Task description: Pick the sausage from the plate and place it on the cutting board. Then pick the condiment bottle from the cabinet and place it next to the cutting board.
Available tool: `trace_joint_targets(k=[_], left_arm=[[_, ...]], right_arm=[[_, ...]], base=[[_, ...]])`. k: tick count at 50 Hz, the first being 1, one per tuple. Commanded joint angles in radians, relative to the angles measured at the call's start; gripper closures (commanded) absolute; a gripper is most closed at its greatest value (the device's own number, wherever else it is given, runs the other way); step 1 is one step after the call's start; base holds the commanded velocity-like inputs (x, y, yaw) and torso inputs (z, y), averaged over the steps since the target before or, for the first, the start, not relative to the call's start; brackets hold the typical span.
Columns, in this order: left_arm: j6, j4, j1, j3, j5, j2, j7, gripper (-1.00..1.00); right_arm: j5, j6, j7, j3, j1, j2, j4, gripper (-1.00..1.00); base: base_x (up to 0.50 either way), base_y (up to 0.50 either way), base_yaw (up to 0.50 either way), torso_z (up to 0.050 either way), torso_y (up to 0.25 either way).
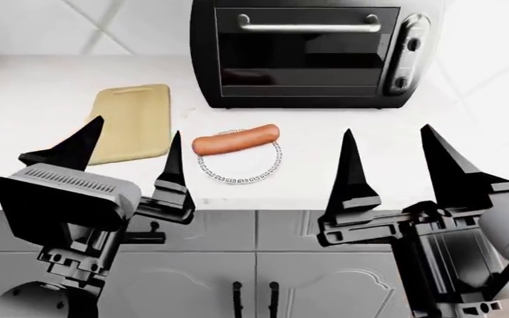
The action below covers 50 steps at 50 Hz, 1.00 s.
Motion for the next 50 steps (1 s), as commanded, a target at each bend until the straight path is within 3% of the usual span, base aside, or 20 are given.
trace_joint_targets(k=[1,14,20,24,31,37,43,50], left_arm=[[-0.006,0.009,-0.001,0.017,-0.003,-0.013,-0.002,-1.00],[-0.012,0.026,0.003,0.005,-0.047,-0.011,0.009,-1.00],[-0.136,0.036,-0.041,-0.053,-0.185,0.028,0.010,-1.00],[-0.241,0.067,-0.137,-0.070,-0.303,0.035,0.031,-1.00],[-0.643,-0.012,-0.547,-0.044,-0.583,-0.064,0.124,-1.00],[-0.772,-0.233,-0.823,0.193,-0.593,-0.160,0.238,-1.00],[-0.695,-0.413,-1.047,0.575,-0.493,-0.271,0.451,-1.00],[-0.586,-0.598,-1.173,0.776,-0.402,-0.293,0.611,-1.00]], right_arm=[[0.031,-0.042,0.092,-0.068,0.015,0.084,-0.007,-1.00],[0.024,-0.099,0.155,-0.145,0.029,0.159,-0.004,-1.00],[0.050,-0.131,0.173,-0.149,0.027,0.177,-0.001,-1.00],[0.068,-0.151,0.181,-0.157,0.029,0.187,-0.005,-1.00],[0.117,-0.220,0.173,-0.128,0.002,0.202,0.014,-1.00],[0.148,-0.249,0.193,-0.084,-0.022,0.231,0.003,-1.00],[0.175,-0.312,0.230,-0.050,-0.055,0.284,-0.006,-1.00],[0.175,-0.324,0.240,-0.070,-0.049,0.292,0.009,-1.00]], base=[[0.31,0.46,0.00,0.000,0.000],[0.44,0.30,0.00,0.000,0.000],[0.50,0.11,0.00,0.000,0.000],[0.12,0.00,0.00,0.000,0.000],[0.00,0.00,0.00,0.000,0.000],[0.00,0.00,0.00,0.000,0.000],[0.00,0.00,0.00,0.000,0.000],[0.00,0.00,0.00,0.000,0.000]])
